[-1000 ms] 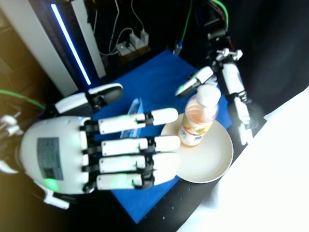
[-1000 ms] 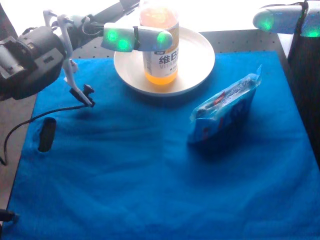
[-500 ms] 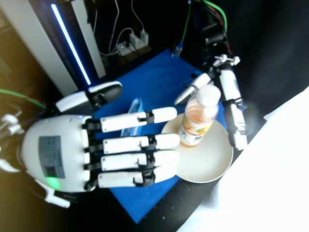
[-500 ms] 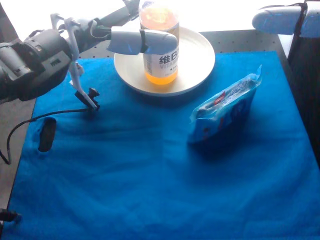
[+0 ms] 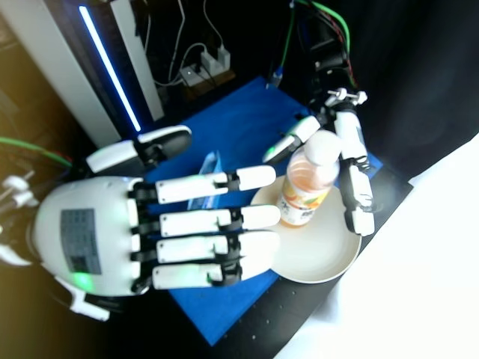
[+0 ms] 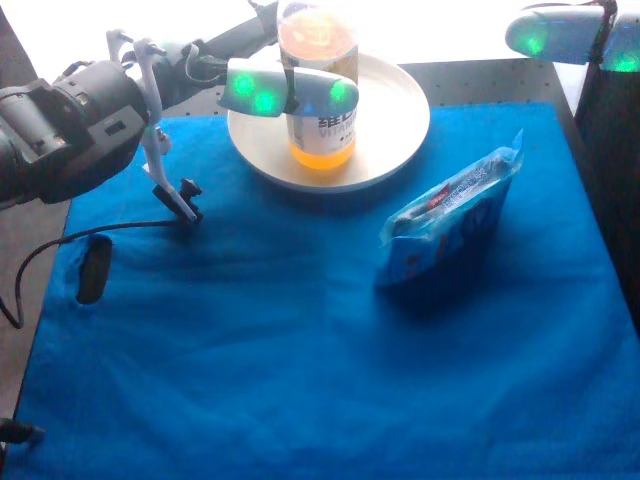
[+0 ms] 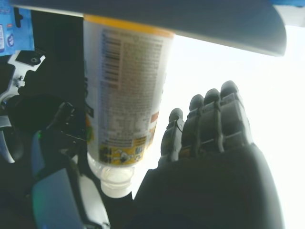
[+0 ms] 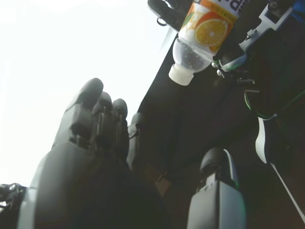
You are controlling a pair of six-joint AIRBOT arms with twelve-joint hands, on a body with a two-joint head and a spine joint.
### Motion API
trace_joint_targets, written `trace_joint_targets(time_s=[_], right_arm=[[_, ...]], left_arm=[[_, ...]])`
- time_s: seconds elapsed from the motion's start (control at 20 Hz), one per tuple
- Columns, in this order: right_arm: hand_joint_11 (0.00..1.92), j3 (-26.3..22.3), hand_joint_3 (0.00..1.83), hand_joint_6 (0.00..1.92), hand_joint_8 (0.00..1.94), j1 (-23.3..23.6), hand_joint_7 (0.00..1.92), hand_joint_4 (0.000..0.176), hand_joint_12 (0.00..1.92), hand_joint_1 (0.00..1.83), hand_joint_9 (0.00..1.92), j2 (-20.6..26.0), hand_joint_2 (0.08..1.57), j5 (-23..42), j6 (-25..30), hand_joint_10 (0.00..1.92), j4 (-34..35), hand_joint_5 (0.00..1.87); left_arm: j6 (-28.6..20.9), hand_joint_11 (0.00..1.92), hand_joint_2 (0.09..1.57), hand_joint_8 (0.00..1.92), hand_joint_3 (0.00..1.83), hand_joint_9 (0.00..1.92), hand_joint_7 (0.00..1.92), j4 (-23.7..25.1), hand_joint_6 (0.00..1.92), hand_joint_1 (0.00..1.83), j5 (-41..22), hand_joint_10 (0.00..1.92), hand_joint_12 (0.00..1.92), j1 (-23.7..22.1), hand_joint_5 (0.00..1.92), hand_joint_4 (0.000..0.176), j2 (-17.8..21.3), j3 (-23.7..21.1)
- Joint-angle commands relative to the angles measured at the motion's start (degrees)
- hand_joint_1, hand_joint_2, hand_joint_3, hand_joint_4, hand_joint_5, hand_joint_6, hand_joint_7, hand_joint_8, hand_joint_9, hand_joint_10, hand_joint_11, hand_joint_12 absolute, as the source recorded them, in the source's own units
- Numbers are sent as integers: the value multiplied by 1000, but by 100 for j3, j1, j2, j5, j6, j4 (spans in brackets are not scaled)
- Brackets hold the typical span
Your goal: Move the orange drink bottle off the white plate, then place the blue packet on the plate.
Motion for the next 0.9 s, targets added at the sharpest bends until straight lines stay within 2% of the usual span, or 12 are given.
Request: trace_joint_targets(time_s=[0.0, 0.1, 0.15, 0.3, 0.35, 0.4, 0.45, 0.5, 0.6, 0.65, 0.8, 0.85], right_arm=[[0, -4, 1, 0, 0, 110, 277, 79, 568, 474, 153, -23, 958, 651, 44, 1, 295, 272], [0, -13, 0, 0, 0, 115, 263, 83, 567, 463, 142, -26, 969, 652, 44, 0, 295, 258], [0, -16, 0, 0, 0, 115, 263, 83, 567, 463, 142, -26, 969, 653, 44, 0, 296, 258], [0, -20, 2, 0, 0, 120, 256, 60, 581, 463, 159, -26, 970, 653, 44, 7, 296, 235], [0, -22, 1, 0, 1, 121, 251, 56, 560, 466, 157, -26, 972, 653, 44, 3, 296, 227], [0, -23, 0, 4, 4, 122, 257, 70, 558, 452, 155, -26, 969, 654, 44, 2, 296, 234], [0, -26, 0, 5, 4, 122, 258, 71, 560, 458, 160, -26, 959, 654, 44, 4, 296, 239], [0, -27, 0, 2, 1, 122, 257, 71, 542, 459, 145, -26, 961, 654, 44, 2, 296, 235], [0, -26, 0, 2, 0, 122, 256, 80, 540, 455, 148, -30, 965, 654, 44, 4, 296, 236], [0, -26, 0, 0, 0, 122, 244, 78, 543, 464, 140, -34, 952, 655, 44, 0, 296, 234], [0, -26, 0, 1, 1, 123, 245, 74, 568, 486, 142, -41, 937, 656, 43, 2, 296, 238], [0, -26, 0, 1, 2, 123, 253, 73, 551, 479, 144, -42, 936, 656, 43, 2, 296, 239]], left_arm=[[-117, 87, 787, 9, 2, 166, 256, -178, 8, 675, -647, 13, 37, -54, 153, 9, -46, 33], [-258, 281, 915, 7, 3, 460, 477, -179, 9, 850, -753, 13, 133, -53, 414, 0, -78, 70], [-361, 281, 915, 7, 3, 460, 477, -178, 9, 850, -810, 13, 133, -53, 414, 0, -112, 112], [-535, 350, 1130, 9, 3, 744, 755, -178, 10, 821, -917, 20, 749, -53, 644, 0, -169, 191], [-557, 404, 1149, 27, 0, 874, 882, -178, 879, 941, -935, 45, 1081, -53, 841, 122, -169, 195], [-586, 492, 1152, 1004, 0, 997, 874, -181, 900, 1149, -960, 104, 1382, -54, 943, 21, -169, 203], [-616, 505, 1163, 1246, 4, 1022, 841, -190, 957, 1182, -992, 124, 1452, -54, 934, 0, -168, 213], [-641, 462, 1171, 1277, 1, 1007, 825, -192, 1007, 1185, -1017, 123, 1451, -54, 928, 9, -166, 219], [-656, 419, 1153, 1198, 0, 1023, 911, -206, 980, 1199, -1074, 135, 1379, -70, 920, 0, -165, 226], [-662, 533, 1146, 1060, 0, 1058, 988, -206, 1088, 1205, -1100, 116, 1284, -84, 859, 0, -158, 226], [-697, 516, 1142, 1006, 1, 1057, 1005, -206, 1118, 1207, -1215, 65, 1185, -130, 857, 0, -107, 210], [-706, 625, 1137, 924, 0, 1111, 1037, -207, 1154, 1211, -1249, 55, 1039, -150, 852, 0, -72, 188]])
